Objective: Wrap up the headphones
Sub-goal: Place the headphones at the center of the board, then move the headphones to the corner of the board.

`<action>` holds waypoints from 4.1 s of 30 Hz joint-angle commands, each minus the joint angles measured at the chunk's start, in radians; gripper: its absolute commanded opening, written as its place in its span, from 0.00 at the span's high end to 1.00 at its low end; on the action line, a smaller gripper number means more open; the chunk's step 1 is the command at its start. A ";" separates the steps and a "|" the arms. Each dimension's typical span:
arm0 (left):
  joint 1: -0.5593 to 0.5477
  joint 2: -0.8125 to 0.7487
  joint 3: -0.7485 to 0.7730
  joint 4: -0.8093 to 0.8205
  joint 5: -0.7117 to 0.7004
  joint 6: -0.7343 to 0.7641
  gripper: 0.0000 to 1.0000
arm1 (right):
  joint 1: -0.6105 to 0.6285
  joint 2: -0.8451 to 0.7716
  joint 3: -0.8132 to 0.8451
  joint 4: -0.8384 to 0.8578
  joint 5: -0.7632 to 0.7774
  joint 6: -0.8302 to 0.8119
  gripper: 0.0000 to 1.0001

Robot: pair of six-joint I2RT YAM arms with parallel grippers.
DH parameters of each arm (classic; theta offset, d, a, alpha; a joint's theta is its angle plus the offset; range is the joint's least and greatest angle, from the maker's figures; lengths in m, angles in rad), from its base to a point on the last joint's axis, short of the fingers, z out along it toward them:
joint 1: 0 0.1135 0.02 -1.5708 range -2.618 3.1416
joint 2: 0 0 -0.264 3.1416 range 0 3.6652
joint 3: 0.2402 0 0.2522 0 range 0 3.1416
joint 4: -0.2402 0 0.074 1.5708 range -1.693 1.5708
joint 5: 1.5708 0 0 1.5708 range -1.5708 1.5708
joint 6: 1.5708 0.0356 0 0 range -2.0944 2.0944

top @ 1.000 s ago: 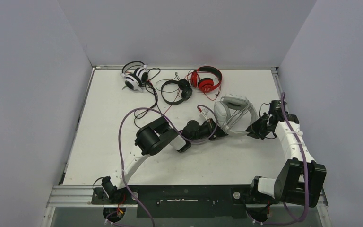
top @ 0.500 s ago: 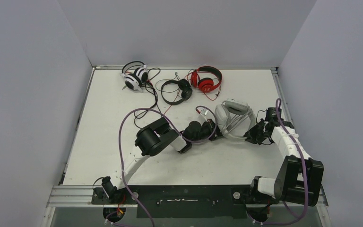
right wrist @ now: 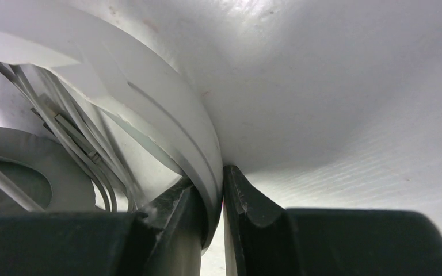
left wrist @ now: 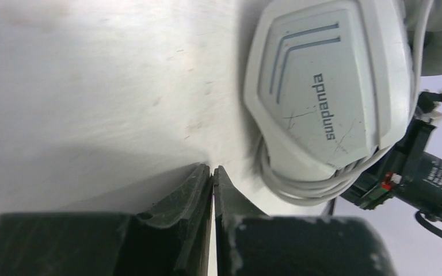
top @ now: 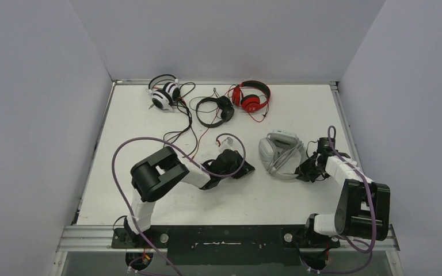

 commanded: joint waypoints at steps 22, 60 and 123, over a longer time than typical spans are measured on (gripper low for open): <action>-0.034 -0.732 0.006 -0.881 -0.458 0.442 0.68 | 0.362 -0.398 0.171 -0.125 0.435 -0.162 0.13; 0.016 -0.888 -0.021 -0.939 -0.433 0.500 0.67 | 0.217 -0.013 0.075 0.056 0.299 -0.195 1.00; 0.635 -0.464 0.293 -1.010 -0.278 0.568 0.08 | 0.389 -0.183 0.193 0.322 0.144 -0.295 0.98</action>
